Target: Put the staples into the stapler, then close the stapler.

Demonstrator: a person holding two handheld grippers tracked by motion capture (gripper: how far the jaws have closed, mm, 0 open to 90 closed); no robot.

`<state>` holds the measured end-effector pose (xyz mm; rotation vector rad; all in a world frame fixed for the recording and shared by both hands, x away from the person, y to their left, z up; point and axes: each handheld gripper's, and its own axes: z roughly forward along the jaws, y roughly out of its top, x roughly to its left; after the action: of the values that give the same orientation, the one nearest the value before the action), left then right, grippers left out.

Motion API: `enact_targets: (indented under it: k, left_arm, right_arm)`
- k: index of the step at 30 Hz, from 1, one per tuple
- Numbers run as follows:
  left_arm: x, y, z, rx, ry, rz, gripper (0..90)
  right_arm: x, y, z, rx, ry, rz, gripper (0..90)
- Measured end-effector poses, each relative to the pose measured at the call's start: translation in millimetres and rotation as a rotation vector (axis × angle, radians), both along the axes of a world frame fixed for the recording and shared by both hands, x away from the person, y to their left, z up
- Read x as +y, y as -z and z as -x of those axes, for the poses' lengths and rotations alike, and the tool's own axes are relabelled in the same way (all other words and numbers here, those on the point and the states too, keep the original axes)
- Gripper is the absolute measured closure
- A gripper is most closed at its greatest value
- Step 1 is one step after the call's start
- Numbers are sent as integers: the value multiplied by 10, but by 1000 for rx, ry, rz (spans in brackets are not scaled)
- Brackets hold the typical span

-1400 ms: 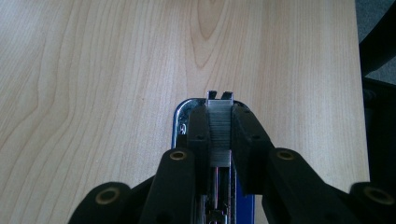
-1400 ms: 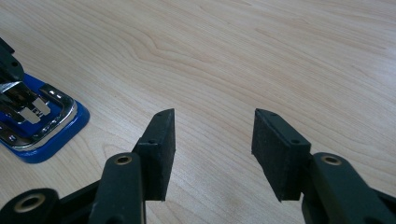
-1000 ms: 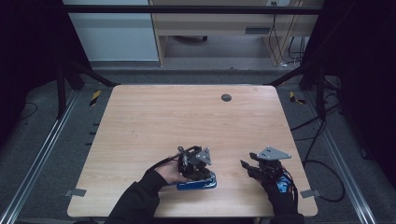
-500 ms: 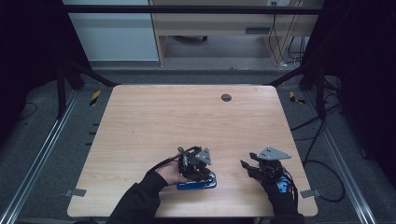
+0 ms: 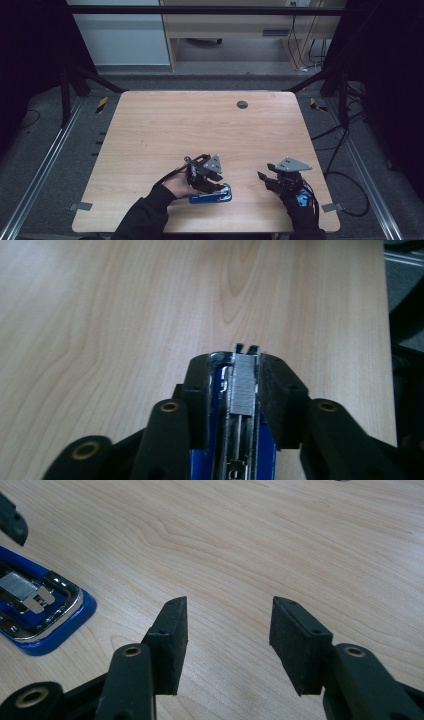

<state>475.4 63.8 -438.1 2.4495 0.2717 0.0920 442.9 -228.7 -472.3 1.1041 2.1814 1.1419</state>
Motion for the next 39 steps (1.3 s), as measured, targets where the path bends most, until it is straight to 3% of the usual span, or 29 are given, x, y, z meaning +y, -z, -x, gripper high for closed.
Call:
enact_targets:
  k: [3, 14, 20, 27, 33, 39]
  left_arm:
    - [83, -31, -5, -25, -66, 21, 583]
    - [545, -44, 66, -107, -331, 145, 536]
    - [850, -10, 161, -153, -439, 207, 533]
    - [1215, 36, 256, -178, -573, 283, 518]
    - [1456, 68, 354, -184, -652, 328, 486]
    - [1658, 143, 469, -194, -685, 322, 460]
  right_arm:
    - [2, 0, 2, 0, -1, -3, 498]
    - [95, -33, 36, 6, -51, -33, 603]
    - [214, -81, 87, 7, -117, -65, 710]
    - [393, -122, 136, 24, -199, -113, 823]
    - [545, -130, 211, 35, -272, -116, 898]
    - [622, -106, 267, 60, -306, -135, 900]
